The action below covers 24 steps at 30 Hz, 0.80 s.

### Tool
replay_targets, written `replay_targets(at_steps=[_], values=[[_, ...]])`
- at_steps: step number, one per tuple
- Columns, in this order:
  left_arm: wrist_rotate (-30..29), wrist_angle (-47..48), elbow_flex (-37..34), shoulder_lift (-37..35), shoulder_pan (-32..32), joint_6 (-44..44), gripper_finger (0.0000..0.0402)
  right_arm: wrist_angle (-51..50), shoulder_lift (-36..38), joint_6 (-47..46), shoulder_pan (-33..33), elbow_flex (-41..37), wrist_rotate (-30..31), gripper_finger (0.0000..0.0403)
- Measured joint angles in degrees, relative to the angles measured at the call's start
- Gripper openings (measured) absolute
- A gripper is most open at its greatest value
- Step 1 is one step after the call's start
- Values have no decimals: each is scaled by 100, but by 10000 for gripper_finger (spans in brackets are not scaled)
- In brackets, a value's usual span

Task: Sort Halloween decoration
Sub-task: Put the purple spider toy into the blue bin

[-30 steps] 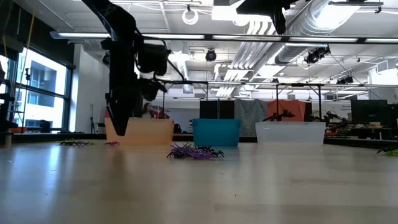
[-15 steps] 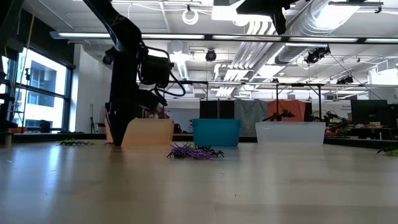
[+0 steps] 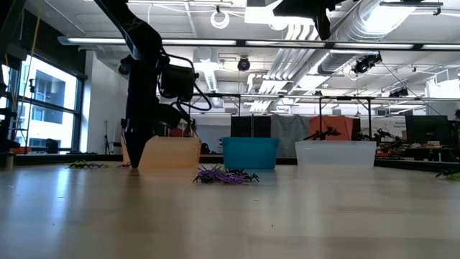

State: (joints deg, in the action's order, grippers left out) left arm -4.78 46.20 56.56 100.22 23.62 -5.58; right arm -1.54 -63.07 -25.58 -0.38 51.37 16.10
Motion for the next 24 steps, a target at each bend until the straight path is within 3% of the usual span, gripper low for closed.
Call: replay_targets(at_steps=[13,19,24], values=[[40,-151,0,-1525,-30,-665,0,0,0,52,0,0,2,0],[119,-1627,9,-2277,-338,-1172,0,0,0,52,0,0,2,0],[65,-2787,15,-2421,-861,-1115,0,56,0,225,4,0,1,0]])
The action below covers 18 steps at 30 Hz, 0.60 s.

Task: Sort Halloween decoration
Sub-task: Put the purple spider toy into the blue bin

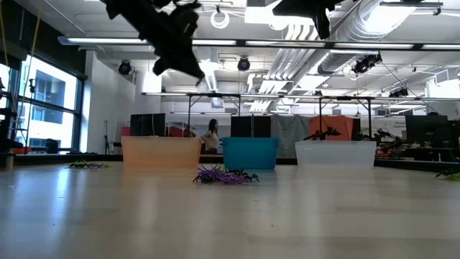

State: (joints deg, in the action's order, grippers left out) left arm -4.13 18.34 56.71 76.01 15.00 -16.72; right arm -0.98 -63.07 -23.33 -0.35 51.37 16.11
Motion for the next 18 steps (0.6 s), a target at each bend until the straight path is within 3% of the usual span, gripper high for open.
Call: replay_targets(at_steps=[5,11,14,18], values=[[-150,-949,0,109,-324,66,0,339,76,387,3,0,-23,0],[-257,-2679,51,576,-115,97,0,602,278,1004,3,0,-27,0],[-255,-2276,519,996,50,119,0,596,384,1285,-4,-1,-28,0],[-217,-778,1693,1782,195,608,0,595,475,1712,-4,0,-29,0]])
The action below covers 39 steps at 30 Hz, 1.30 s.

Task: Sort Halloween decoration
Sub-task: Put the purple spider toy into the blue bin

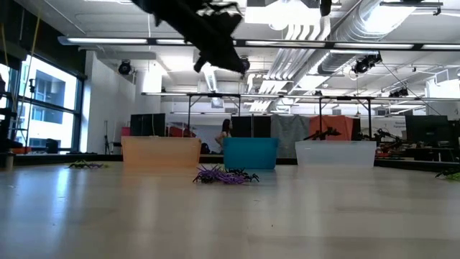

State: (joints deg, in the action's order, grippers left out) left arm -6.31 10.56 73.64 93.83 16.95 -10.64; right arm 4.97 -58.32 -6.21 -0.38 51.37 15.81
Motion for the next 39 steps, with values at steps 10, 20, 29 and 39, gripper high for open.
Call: replay_targets(at_steps=[10,20,29,39], values=[[-144,2770,2803,2356,172,994,0,-265,32,177,-110,0,-22,0],[-145,3211,3332,3448,163,1371,0,-396,120,-385,-107,-2,-456,0],[-175,3299,3332,3576,162,2128,0,67,569,-445,-107,-2,-514,0],[-193,3532,3336,3815,229,2336,0,44,470,-898,-107,-2,-516,0]])
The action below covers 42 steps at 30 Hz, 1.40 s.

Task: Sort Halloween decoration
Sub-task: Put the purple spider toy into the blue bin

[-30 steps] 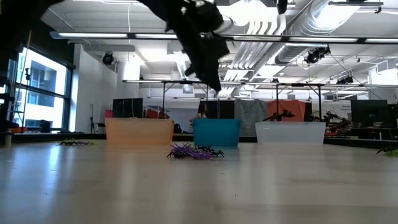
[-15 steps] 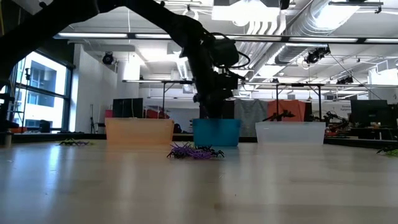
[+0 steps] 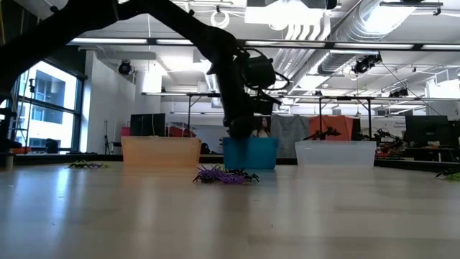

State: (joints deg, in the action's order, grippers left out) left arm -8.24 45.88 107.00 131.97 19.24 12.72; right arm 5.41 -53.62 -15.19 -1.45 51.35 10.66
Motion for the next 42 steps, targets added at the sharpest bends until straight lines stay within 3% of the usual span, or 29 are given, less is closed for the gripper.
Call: replay_targets(at_steps=[12,21,29,35,38,42], values=[[-183,49,-2,51,20,1,18,-2,-3,-142,9,0,-19,0],[-412,143,58,40,18,-395,137,-1,-3,-84,11,0,-24,0],[-285,750,825,30,24,-508,224,0,-3,21,11,0,-31,0],[-286,1128,1486,21,45,-418,240,0,-3,108,9,0,-33,0],[-284,1404,1830,21,67,-771,241,58,-4,130,9,0,-33,0],[226,1576,1940,-220,121,-1307,241,398,-5,322,10,0,-32,0]])
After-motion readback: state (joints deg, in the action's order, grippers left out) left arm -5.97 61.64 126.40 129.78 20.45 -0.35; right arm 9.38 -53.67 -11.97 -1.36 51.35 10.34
